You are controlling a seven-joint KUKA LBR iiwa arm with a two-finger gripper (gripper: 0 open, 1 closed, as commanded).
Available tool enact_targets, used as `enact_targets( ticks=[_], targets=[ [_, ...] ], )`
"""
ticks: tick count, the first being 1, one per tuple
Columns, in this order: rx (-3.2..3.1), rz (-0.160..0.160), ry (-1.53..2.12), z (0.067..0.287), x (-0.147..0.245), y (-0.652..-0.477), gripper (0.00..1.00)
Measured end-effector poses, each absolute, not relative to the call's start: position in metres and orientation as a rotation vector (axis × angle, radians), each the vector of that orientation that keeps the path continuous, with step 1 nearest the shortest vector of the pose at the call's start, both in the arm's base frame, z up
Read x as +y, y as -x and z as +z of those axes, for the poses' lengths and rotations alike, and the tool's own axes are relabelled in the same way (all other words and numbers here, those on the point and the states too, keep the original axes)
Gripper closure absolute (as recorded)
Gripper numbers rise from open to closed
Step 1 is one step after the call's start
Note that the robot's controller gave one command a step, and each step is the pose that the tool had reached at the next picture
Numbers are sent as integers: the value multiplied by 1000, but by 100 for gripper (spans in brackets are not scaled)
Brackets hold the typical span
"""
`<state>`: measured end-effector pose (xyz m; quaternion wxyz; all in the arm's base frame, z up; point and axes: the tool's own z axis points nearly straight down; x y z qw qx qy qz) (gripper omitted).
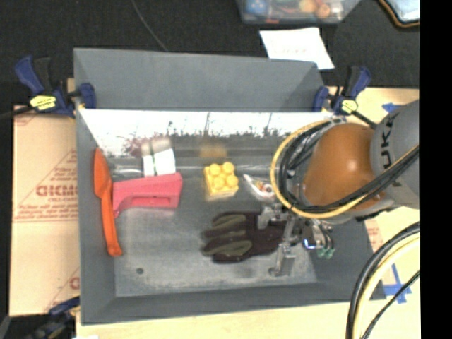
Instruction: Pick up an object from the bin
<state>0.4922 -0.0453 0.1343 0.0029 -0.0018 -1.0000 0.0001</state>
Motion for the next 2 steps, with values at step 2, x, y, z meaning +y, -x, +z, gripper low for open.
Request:
enact_targets(
  ticks=[2],
  targets=[
    [-3147,3,-42,71,-62,-528,0]
  ],
)
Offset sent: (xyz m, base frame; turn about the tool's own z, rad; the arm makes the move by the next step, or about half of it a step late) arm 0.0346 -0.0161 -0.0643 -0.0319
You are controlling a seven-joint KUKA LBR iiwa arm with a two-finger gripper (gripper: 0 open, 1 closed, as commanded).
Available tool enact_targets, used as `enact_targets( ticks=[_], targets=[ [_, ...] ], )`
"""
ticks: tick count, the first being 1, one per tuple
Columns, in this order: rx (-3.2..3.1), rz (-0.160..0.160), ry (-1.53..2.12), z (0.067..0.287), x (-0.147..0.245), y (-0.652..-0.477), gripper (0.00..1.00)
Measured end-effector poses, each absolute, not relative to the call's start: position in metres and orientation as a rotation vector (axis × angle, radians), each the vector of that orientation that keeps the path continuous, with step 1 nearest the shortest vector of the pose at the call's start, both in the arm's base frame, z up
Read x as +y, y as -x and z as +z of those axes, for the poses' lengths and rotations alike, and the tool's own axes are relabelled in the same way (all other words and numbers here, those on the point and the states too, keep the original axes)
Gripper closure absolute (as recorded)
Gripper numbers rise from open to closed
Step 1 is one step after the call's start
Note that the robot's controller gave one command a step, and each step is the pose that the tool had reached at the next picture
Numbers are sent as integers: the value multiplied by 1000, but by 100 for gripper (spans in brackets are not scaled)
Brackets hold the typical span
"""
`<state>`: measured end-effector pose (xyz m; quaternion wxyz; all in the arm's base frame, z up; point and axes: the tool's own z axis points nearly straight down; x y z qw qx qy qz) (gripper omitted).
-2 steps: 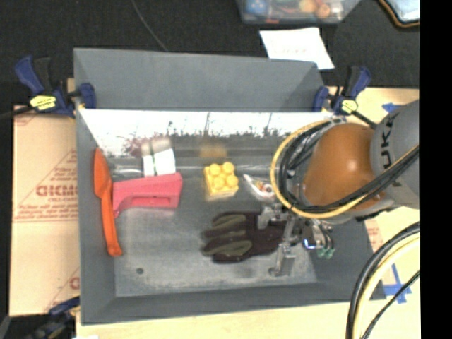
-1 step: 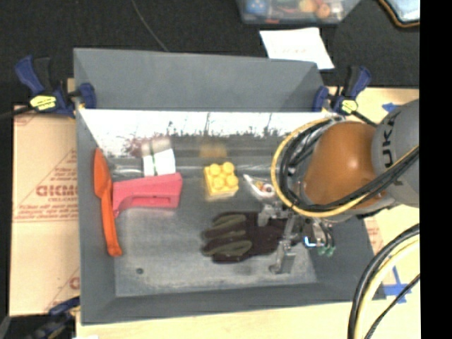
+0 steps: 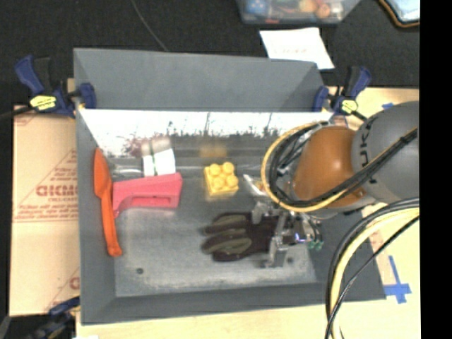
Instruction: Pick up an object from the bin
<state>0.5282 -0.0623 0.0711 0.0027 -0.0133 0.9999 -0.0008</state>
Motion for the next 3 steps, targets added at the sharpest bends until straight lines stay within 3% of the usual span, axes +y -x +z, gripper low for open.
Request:
enact_targets(
  ticks=[1,2,3],
  targets=[
    [3099,0,-433,71,-67,-530,0],
    [3132,-4,-3,72,-64,-530,0],
    [3100,0,-408,72,-68,-532,0]
  ],
)
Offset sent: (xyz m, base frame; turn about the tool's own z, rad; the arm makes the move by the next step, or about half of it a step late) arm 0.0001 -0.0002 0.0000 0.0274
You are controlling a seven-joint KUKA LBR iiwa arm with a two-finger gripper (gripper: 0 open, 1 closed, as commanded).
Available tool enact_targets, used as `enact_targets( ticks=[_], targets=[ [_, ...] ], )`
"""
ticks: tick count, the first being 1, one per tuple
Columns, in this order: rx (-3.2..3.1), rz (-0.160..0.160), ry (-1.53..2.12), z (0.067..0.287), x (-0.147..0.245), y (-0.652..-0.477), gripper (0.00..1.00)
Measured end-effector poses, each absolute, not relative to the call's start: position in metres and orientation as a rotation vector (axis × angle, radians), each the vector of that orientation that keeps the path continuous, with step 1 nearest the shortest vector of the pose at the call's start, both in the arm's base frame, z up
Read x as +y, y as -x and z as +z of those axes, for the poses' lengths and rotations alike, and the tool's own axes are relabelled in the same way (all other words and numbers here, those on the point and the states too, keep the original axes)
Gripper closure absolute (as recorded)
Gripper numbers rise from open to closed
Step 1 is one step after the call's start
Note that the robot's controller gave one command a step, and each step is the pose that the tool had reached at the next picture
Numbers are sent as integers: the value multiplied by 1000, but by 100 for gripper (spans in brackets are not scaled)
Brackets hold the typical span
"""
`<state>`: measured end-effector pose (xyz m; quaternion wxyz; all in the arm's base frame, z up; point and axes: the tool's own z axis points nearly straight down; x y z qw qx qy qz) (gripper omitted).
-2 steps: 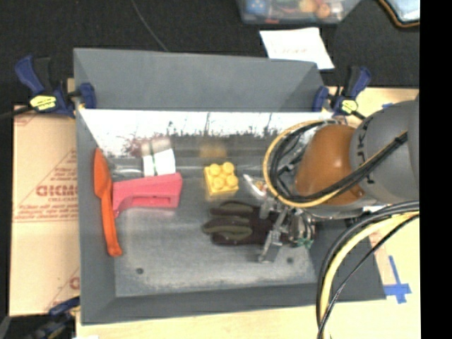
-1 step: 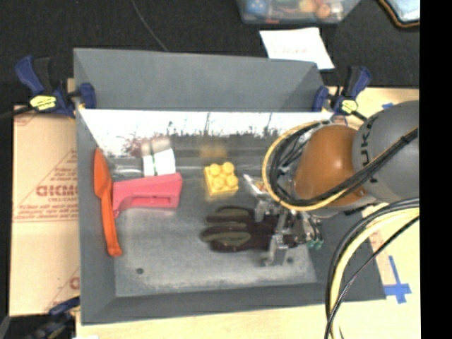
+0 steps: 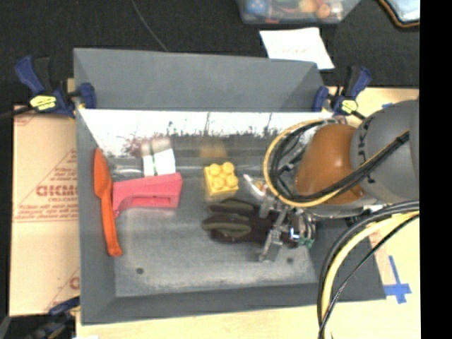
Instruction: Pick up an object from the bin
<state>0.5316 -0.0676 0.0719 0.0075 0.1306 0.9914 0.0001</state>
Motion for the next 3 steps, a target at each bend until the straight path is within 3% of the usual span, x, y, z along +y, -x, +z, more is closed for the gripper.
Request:
enact_targets(
  ticks=[1,3],
  targets=[
    [3124,-4,-37,74,-66,-533,100],
    [3126,-5,-36,84,-66,-532,100]
  ],
)
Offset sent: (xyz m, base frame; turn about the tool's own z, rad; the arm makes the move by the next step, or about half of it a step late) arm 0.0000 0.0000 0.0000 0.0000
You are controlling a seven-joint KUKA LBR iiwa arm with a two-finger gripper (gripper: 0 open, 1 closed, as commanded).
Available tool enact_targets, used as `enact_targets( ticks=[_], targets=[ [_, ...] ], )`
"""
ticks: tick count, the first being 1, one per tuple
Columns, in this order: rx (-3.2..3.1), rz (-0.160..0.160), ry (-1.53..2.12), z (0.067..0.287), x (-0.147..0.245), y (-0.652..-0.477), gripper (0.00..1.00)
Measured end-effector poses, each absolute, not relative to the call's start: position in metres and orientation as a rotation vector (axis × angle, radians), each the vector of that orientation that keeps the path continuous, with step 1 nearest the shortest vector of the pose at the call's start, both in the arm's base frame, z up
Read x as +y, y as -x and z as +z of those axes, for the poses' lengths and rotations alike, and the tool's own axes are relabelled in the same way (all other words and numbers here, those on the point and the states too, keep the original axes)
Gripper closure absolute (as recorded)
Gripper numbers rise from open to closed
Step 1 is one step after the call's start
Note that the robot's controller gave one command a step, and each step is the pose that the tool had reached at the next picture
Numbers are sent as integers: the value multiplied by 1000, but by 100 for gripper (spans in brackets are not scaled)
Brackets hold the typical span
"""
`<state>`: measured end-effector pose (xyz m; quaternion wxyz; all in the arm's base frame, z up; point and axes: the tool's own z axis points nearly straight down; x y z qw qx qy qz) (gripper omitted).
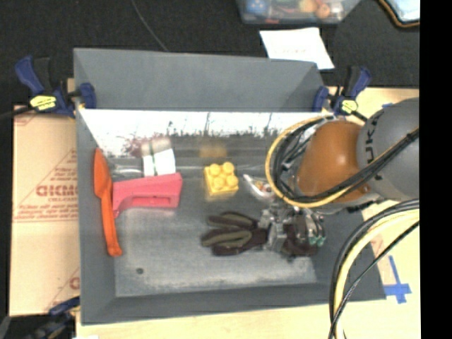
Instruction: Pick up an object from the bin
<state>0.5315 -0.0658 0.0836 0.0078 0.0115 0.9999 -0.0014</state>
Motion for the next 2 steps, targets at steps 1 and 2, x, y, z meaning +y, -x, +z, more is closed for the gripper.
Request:
enact_targets(
  ticks=[1,2],
  targets=[
    [3122,-6,-36,99,-66,-532,100],
    [3121,-6,-35,104,-66,-532,100]
  ],
)
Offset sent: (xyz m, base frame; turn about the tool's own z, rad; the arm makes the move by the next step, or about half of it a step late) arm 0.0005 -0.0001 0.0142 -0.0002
